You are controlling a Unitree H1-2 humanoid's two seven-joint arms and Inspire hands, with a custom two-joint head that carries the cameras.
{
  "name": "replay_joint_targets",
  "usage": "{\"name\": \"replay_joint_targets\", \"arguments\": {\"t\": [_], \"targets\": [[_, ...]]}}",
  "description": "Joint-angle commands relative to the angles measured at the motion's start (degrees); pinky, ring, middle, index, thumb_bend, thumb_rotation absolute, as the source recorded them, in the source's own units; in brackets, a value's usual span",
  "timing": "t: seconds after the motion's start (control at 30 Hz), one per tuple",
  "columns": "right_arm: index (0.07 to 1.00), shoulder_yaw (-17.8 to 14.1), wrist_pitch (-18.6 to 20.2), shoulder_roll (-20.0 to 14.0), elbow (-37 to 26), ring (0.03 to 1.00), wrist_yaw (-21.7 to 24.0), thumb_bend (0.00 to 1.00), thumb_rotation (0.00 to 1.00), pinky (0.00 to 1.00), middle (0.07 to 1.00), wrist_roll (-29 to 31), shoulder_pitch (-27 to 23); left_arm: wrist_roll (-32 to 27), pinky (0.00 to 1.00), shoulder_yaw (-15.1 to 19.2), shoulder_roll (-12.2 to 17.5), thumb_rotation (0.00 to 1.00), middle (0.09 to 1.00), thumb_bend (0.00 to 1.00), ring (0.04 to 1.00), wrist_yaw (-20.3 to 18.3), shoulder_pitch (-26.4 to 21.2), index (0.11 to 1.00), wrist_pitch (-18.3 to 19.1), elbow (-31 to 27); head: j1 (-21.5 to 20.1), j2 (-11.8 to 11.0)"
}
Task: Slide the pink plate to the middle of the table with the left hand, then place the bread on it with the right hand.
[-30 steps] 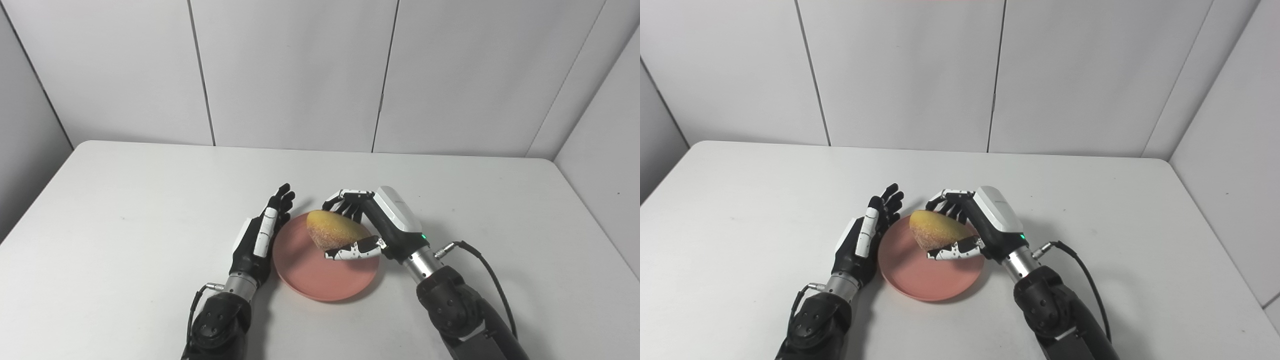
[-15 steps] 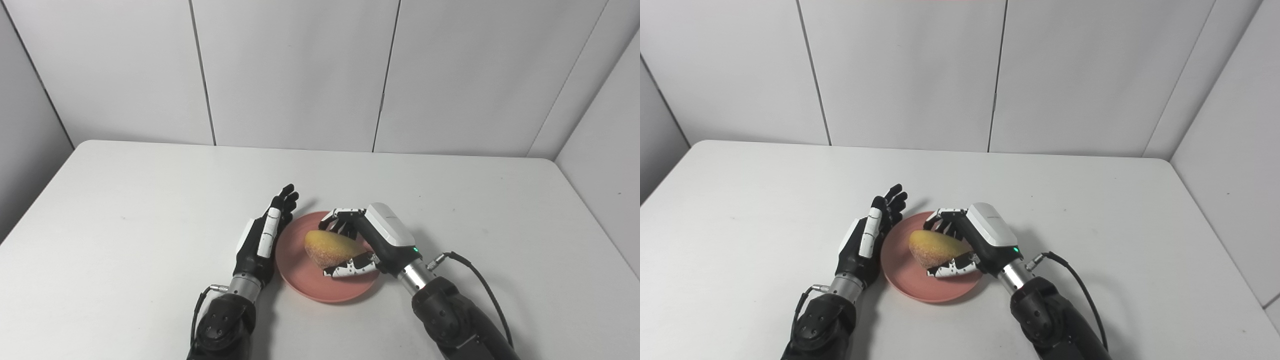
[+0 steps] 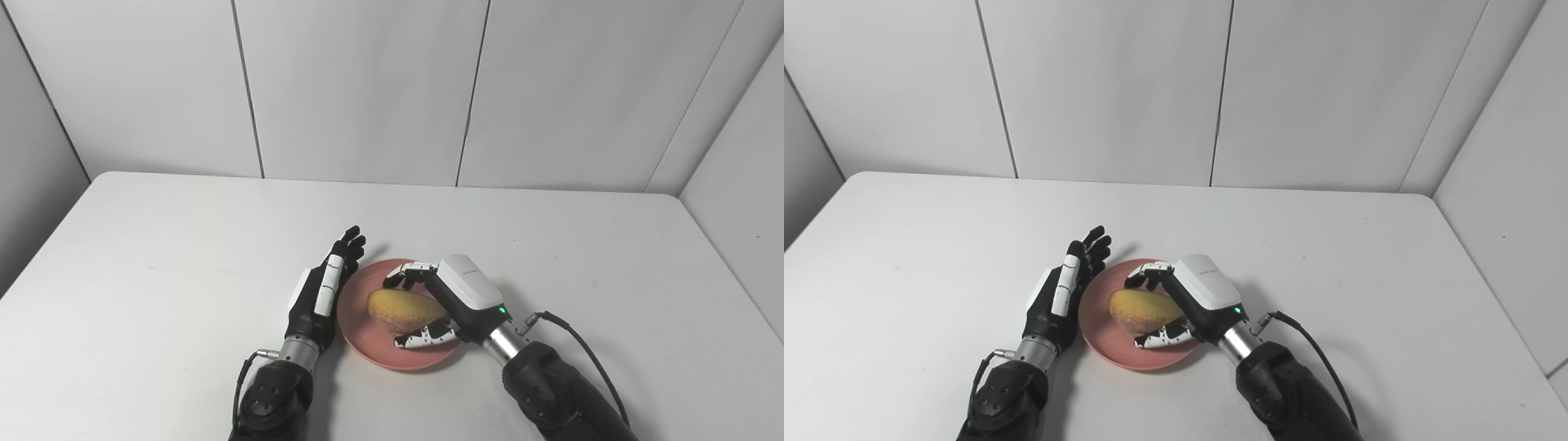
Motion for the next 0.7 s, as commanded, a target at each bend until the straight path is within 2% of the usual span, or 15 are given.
{"name": "replay_joint_targets", "arguments": {"t": [0.0,0.03,0.1,0.13,0.27,0.4,0.5,0.6,0.67], "targets": [[0.804,-0.19,0.43,-0.45,-2.34,0.845,-0.71,0.59,0.38,0.81,0.848,-0.83,-1.67,-0.39,0.99,-0.31,-0.66,1.0,0.945,0.68,0.963,-0.4,0.18,0.914,-1.14,-0.87,-0.07,-0.04],[0.81,-0.18,0.75,-0.54,-2.74,0.852,0.05,0.6,0.4,0.82,0.855,-0.81,-1.56,-0.35,0.99,-0.35,-0.59,1.0,0.946,0.68,0.964,-0.47,0.19,0.915,-1.32,-0.8,-0.22,0.01],[0.858,-0.07,1.2,-0.9,-3.47,0.931,1.74,0.6,0.64,0.94,0.928,-0.58,-1.46,-0.35,0.98,-0.4,-0.54,1.0,0.946,0.68,0.962,-0.57,0.17,0.916,-1.5,-0.71,-0.22,0.01],[0.872,0.01,1.34,-1.11,-3.79,0.956,2.52,0.59,0.72,0.98,0.955,-0.46,-1.44,-0.37,0.98,-0.4,-0.54,1.0,0.946,0.68,0.962,-0.61,0.16,0.916,-1.52,-0.7,-0.22,0.01],[0.909,-0.32,0.69,-1.71,-4.93,0.997,4.06,0.61,0.9,1.0,0.997,0.58,-1.16,-0.28,0.97,-0.45,-0.63,1.0,0.946,0.69,0.958,-0.52,0.21,0.914,-1.32,-0.85,-0.3,0.2],[0.987,-1.42,0.16,-1.51,-6.66,1.0,4.44,0.61,0.93,1.0,1.0,2.93,-0.48,-0.03,0.99,-0.73,-0.37,1.0,0.956,0.69,0.969,-0.76,0.24,0.922,-1.54,-0.88,-0.32,0.28],[0.998,-2.79,0.04,-0.84,-8.3,1.0,2.91,0.62,0.95,1.0,1.0,3.8,0.36,-0.49,0.99,-0.44,-0.4,1.0,0.952,0.69,0.97,-0.83,0.23,0.919,-1.47,-0.8,-0.44,0.27],[1.0,-4.6,0.98,0.3,-10.53,1.0,2.0,0.67,0.99,1.0,1.0,5.36,1.67,-0.33,1.0,-0.35,-0.32,1.0,0.945,0.68,0.97,-0.69,0.22,0.916,-1.38,-0.81,-0.49,0.24],[1.0,-5.96,1.39,1.32,-12.15,1.0,1.46,0.66,1.0,1.0,1.0,6.7,2.69,-0.45,1.0,-0.29,-0.23,1.0,0.948,0.69,0.977,-0.77,0.22,0.921,-1.12,-0.94,-0.59,0.24]]}}
